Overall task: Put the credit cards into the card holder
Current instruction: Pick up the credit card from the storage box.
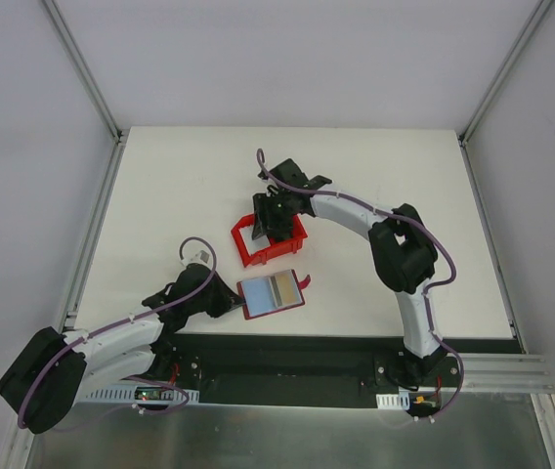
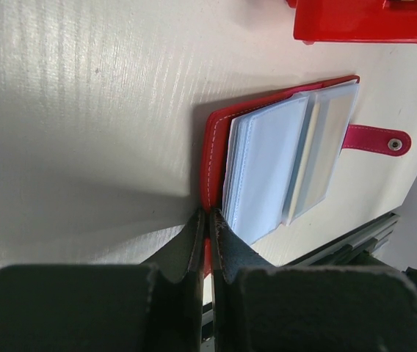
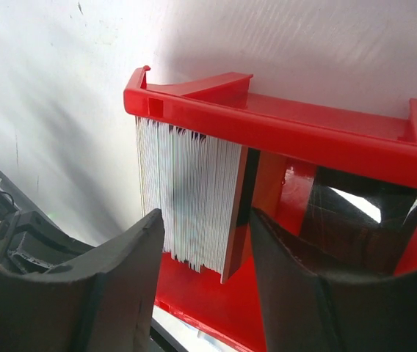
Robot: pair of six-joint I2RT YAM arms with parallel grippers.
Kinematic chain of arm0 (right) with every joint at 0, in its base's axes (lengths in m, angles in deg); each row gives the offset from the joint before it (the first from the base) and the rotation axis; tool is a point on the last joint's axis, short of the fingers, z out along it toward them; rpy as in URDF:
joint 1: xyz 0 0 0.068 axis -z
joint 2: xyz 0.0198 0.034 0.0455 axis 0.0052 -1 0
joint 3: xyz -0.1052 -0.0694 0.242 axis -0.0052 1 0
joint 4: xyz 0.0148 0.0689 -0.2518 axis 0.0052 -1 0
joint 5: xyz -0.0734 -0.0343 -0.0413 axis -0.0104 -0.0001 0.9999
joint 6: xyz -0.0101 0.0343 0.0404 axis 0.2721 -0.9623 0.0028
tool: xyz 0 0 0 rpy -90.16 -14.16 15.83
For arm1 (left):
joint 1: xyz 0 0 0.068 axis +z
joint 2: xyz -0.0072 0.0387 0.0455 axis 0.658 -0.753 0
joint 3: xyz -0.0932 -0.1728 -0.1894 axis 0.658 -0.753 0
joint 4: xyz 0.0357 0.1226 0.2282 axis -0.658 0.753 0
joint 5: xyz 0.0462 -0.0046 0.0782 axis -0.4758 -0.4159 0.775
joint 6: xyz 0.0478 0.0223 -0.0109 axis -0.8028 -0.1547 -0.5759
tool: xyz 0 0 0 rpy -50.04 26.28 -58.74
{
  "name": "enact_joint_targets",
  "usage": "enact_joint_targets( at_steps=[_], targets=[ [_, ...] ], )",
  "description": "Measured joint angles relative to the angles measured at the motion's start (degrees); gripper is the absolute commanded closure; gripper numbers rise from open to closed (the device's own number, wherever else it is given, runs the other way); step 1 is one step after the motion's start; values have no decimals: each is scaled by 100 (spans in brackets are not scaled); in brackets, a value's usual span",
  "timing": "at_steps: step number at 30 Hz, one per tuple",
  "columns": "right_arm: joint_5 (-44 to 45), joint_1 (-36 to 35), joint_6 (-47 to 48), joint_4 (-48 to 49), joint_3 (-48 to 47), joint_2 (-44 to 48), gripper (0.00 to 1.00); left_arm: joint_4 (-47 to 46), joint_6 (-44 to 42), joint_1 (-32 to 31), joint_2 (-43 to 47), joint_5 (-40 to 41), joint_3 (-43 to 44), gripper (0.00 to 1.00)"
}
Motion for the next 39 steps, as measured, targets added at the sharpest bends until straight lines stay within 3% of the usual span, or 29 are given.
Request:
enact_joint_targets(
  at_steps=[8,22,29,39],
  targets=[
    [-120,50,-2,46,2,13,58,-42,-44,35,-33,-57,0,100],
    [-59,92,-13,55,44,256,87,-74,-107,35,-55,-120,0,100],
    [402,129,61,44,46,531,99,-74,-116,37,-55,-125,0,100],
    [1113,177,188,85,573,1499,100,-74,-151,37,-55,-170,-2,100]
  ],
)
